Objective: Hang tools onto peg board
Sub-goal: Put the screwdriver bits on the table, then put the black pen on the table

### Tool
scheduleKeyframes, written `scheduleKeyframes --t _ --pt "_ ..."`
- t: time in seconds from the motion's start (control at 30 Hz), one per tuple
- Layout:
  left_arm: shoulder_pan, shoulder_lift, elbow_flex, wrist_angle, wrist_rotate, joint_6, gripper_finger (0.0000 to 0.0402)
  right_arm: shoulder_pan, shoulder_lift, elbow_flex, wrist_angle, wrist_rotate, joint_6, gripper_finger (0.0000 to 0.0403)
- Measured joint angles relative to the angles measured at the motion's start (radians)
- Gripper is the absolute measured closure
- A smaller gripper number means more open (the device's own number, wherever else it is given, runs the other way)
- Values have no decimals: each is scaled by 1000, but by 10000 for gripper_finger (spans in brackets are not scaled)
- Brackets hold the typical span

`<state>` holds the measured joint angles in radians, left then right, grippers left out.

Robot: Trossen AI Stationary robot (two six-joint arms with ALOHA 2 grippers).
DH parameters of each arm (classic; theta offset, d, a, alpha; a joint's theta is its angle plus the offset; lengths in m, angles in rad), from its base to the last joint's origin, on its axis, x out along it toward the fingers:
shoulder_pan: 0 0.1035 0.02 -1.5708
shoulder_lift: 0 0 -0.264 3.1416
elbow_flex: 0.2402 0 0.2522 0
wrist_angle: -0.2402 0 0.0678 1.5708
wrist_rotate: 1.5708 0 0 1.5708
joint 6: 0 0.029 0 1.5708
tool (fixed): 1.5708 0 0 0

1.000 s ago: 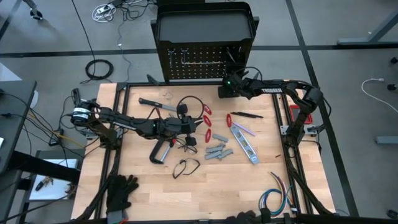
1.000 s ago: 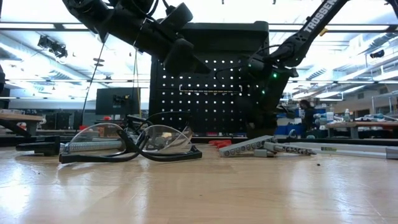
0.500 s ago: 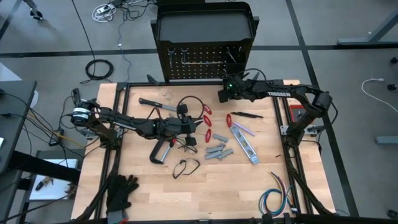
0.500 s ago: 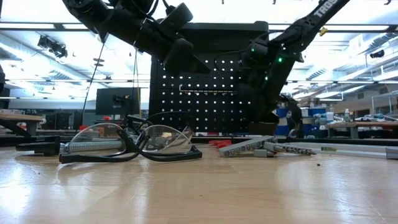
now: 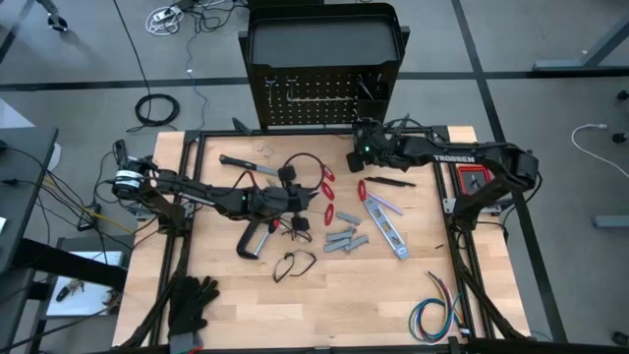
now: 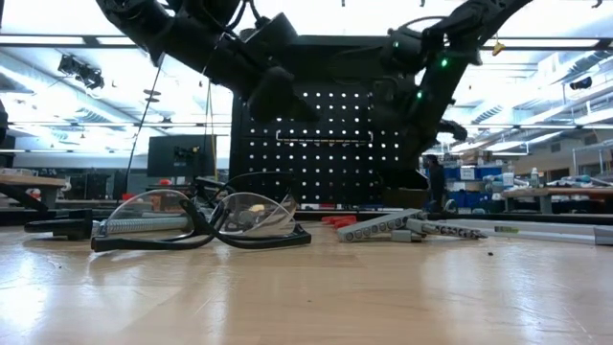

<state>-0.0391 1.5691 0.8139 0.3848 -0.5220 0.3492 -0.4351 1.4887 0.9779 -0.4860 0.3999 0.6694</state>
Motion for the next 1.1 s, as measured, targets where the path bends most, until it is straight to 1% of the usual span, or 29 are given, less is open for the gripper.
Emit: scheduleKeyframes --t 0.1,0.17,0.27,0.33,0.43,0.5,0.57,0.63,0.77,0.83,0.9,0.97,1.03,1.1 --pt "1 0 -9 -43 20 -62 355 68 -23 0 -23 0 -26 371" --pt "7 0 -43 17 67 -75 355 111 -40 0 -34 0 -37 368" --pt "24 0 -105 159 143 -138 355 172 -70 0 -67 24 -36 363" --pt "49 -5 -132 207 190 -179 355 218 -93 0 -78 89 -20 361" --pt "102 -6 -141 201 286 -235 355 281 -138 0 -51 226 -44 357" --pt "142 -6 -141 170 377 -262 356 304 -170 1 -4 284 -108 353" --pt "172 -6 -145 146 456 -277 356 306 -199 2 46 296 -227 345" --pt "190 -6 -153 143 483 -277 356 295 -220 2 92 297 -369 332" --pt "222 -6 -183 215 474 -246 356 258 -247 2 222 287 -697 283" --pt "240 -6 -207 296 472 -253 356 240 -254 2 295 284 -836 248" --pt "264 -6 -239 386 498 -277 356 222 -254 16 332 284 -938 206" --pt "292 -6 -270 454 557 -308 356 198 -245 56 322 285 -979 164" --pt "317 -6 -298 489 613 -336 356 167 -229 108 292 285 -970 124" --pt "329 -6 -314 486 624 -358 356 136 -202 174 231 283 -955 91"
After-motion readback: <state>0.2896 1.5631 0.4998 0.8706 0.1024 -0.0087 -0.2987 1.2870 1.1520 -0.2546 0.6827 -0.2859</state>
